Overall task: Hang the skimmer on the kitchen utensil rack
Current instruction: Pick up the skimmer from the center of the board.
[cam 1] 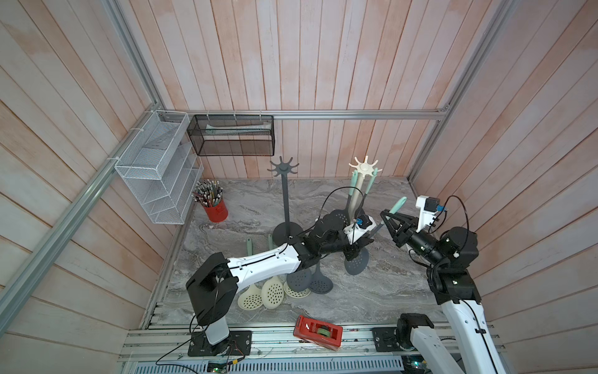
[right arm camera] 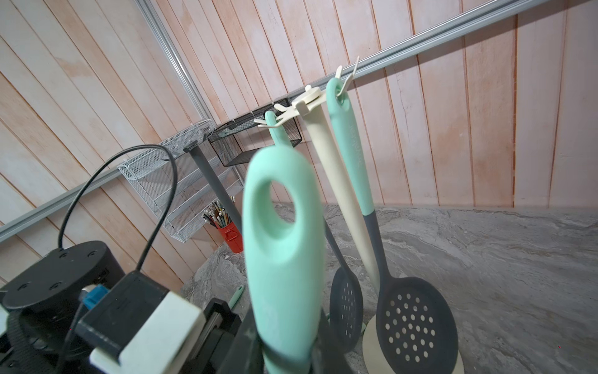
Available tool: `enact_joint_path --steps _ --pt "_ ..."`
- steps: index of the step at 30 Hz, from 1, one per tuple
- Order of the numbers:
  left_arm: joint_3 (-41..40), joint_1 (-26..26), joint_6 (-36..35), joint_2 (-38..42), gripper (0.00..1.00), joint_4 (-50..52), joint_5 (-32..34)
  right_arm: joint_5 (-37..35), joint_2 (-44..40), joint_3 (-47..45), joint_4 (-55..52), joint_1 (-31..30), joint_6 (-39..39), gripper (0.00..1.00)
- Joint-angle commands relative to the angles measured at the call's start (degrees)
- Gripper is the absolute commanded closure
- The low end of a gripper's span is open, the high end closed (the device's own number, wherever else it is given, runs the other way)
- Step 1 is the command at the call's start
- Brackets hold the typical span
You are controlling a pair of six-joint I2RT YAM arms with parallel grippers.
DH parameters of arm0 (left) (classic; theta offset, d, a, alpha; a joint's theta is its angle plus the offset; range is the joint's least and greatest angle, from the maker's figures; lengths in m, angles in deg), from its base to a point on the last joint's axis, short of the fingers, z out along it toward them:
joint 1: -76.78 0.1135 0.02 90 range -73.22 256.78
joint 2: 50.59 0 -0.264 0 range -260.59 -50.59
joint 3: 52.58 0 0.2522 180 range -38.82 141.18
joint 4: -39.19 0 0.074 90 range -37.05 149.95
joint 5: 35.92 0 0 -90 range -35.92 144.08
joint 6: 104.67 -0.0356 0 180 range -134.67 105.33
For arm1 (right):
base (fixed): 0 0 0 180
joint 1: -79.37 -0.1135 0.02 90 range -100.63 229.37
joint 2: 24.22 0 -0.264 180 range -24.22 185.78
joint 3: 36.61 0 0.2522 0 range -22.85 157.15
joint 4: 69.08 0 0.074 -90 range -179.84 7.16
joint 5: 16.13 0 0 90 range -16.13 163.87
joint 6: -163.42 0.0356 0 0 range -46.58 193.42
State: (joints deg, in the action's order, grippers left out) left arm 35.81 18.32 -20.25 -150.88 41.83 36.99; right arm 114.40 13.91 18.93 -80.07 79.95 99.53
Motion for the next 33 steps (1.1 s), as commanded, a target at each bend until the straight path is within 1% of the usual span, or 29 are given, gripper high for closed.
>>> enact_joint_path --steps 1,3,4,7,11,14,17,20,23,28,30,33 --pt "2.51 -0.6 -0.56 -1.94 0.9 0.74 0.8 -0.44 -0.76 1.02 1.5 0.23 1.05 1.0" --pt "3.12 -0.61 -0.57 -2.49 0.98 0.98 1.4 -0.76 -0.78 1.09 1.15 0.29 1.09 1.0" --pt "3.43 -0.69 -0.39 -2.58 1.0 1.0 2.14 -1.12 -0.78 1.18 0.63 0.28 1.16 0.98" --pt "3.68 -0.69 0.21 -2.62 1.0 0.42 4.95 -3.01 -1.52 1.14 -0.84 0.3 1.37 0.8" --pt "5.23 -0.69 2.31 -3.02 1.0 0.65 12.73 -8.56 -3.48 1.46 -4.43 0.3 2.63 0.48" --pt "7.04 -1.02 2.98 -3.63 1.0 1.91 18.33 -12.41 -5.5 1.47 -7.23 0.3 4.15 0.35" --pt "9.77 -1.72 2.33 -4.68 1.0 4.24 22.63 -14.82 -7.26 1.11 -9.23 0.3 6.3 0.34" --pt "11.87 -2.68 1.48 -5.54 1.0 5.89 25.15 -15.76 -8.31 0.74 -11.62 0.3 8.31 0.34" --pt "13.4 -3.4 0.9 -6.13 1.0 7.06 26.71 -17.86 -9.77 -0.8 -11.81 0.3 12.2 0.38" --pt "14.46 -4.57 0.49 -6.64 1.0 7.96 27.82 -18.25 -10.55 -2.9 -9.73 0.11 17.11 0.43" --pt "15.05 -5.31 -0.15 -7.13 1.0 8.32 28.67 -18.2 -10.26 -3.18 -9.14 -0.29 18.05 0.45" --pt "16.24 -6.0 -0.22 -7.88 1.0 9.09 28.95 -19.97 -10.24 -3.3 -8.27 -1.82 18.51 0.46"
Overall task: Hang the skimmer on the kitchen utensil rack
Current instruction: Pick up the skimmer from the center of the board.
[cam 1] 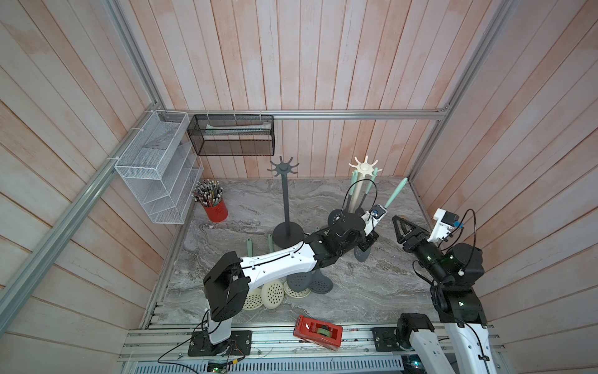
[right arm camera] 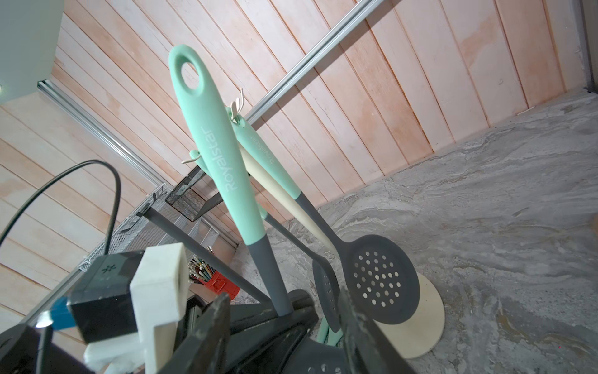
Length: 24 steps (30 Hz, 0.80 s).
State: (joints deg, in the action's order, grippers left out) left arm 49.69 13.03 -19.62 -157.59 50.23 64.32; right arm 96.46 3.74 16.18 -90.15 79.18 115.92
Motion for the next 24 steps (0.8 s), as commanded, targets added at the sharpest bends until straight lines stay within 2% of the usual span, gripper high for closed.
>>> enact_joint_path --steps 1,6,10,18,24 --pt "2.88 -0.77 -0.64 -1.54 1.0 1.15 1.43 -2.35 0.09 -0.7 2.46 -1.83 2.23 0.46" --pt "4.08 -1.36 -0.5 -2.24 1.0 2.02 1.06 -8.01 2.43 -0.83 3.14 -7.55 0.98 0.47" --pt "4.68 -1.73 -0.5 -2.34 1.0 2.47 1.27 -13.44 4.71 -1.12 2.12 -9.92 0.3 0.53" --pt "5.29 -2.0 -0.67 -2.73 1.0 2.99 1.01 -12.9 7.46 -3.7 9.43 -10.02 2.88 0.61" --pt "5.61 -2.0 -0.68 -3.11 1.0 3.07 2.02 -12.26 9.97 -3.93 12.44 -10.28 3.99 0.73"
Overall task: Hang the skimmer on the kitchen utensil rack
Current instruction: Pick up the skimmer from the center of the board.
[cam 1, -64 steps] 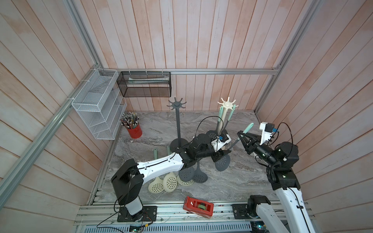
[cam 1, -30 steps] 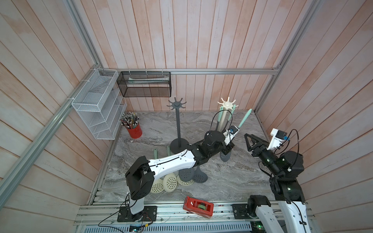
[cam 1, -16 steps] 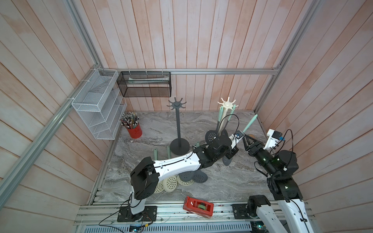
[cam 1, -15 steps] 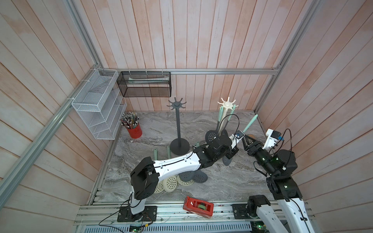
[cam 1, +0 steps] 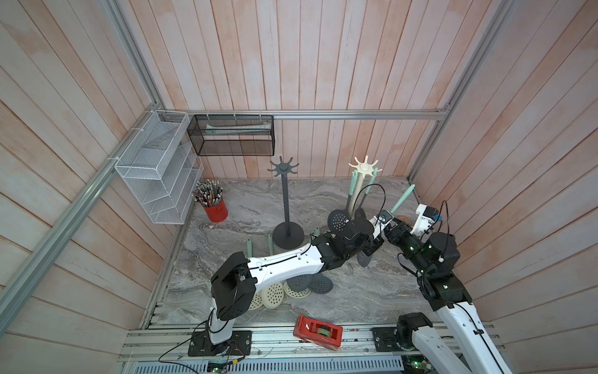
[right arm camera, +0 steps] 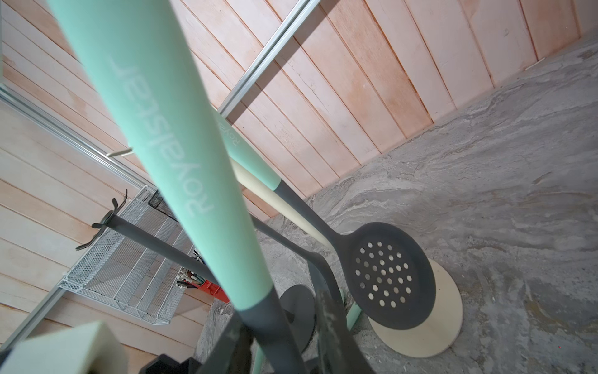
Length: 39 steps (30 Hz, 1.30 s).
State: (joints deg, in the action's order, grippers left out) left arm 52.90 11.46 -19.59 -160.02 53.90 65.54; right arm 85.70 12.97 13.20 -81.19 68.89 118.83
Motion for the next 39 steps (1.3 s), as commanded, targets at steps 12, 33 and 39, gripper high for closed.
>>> enact_joint_path --steps 12,33,39 --pt "3.38 -0.42 0.1 -0.7 0.84 0.98 3.05 -3.15 0.6 -1.18 4.58 -0.08 -0.55 1.0" --pt "-5.0 3.57 1.35 15.59 0.47 3.97 -17.7 12.15 11.25 8.72 7.14 13.03 -25.55 1.0" --pt "-11.56 7.28 2.34 24.26 0.45 1.93 -25.68 11.49 16.22 12.99 8.32 13.2 -33.05 1.0"
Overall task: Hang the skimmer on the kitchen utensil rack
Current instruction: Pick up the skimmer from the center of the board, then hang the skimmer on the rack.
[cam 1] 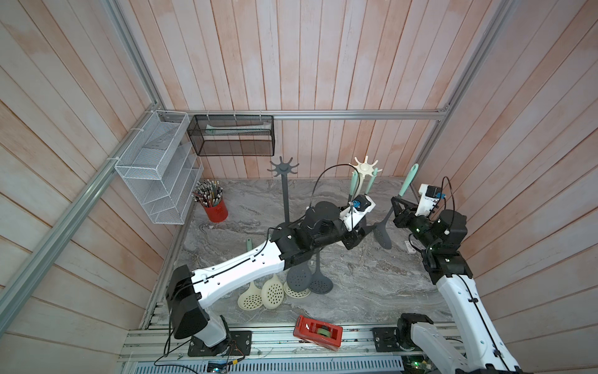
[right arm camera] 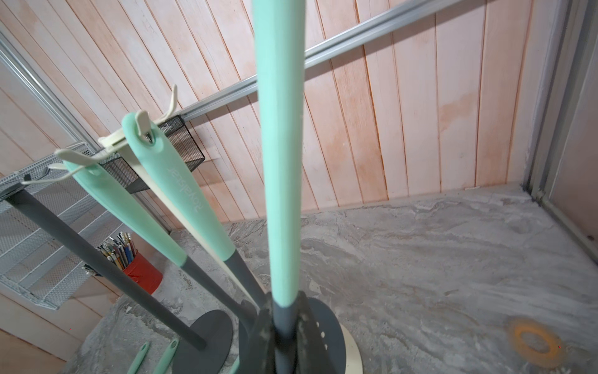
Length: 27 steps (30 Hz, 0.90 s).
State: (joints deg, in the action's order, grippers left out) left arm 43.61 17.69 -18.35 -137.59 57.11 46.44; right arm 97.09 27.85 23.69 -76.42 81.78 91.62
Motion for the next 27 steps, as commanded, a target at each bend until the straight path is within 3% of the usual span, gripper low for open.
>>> enact_joint_path --steps 1,7,13,22,27 --pt "-3.26 2.22 1.78 3.08 0.45 -1.88 -7.92 0.52 2.32 2.96 4.27 0.31 -6.74 1.0" --pt "-9.47 10.76 6.5 9.51 0.44 -6.24 -17.25 3.42 8.42 5.0 10.14 0.29 -12.73 1.0" --pt "-12.11 15.58 7.73 12.44 0.44 -9.24 -22.66 7.43 13.42 6.99 16.15 0.27 -19.61 1.0" --pt "-12.3 17.93 11.2 11.6 0.45 -11.83 -28.98 17.11 22.87 14.54 15.38 0.3 -28.76 1.0" --pt "-11.77 18.22 11.19 11.09 0.44 -11.65 -29.72 17.29 25.09 15.5 15.21 0.29 -30.02 1.0"
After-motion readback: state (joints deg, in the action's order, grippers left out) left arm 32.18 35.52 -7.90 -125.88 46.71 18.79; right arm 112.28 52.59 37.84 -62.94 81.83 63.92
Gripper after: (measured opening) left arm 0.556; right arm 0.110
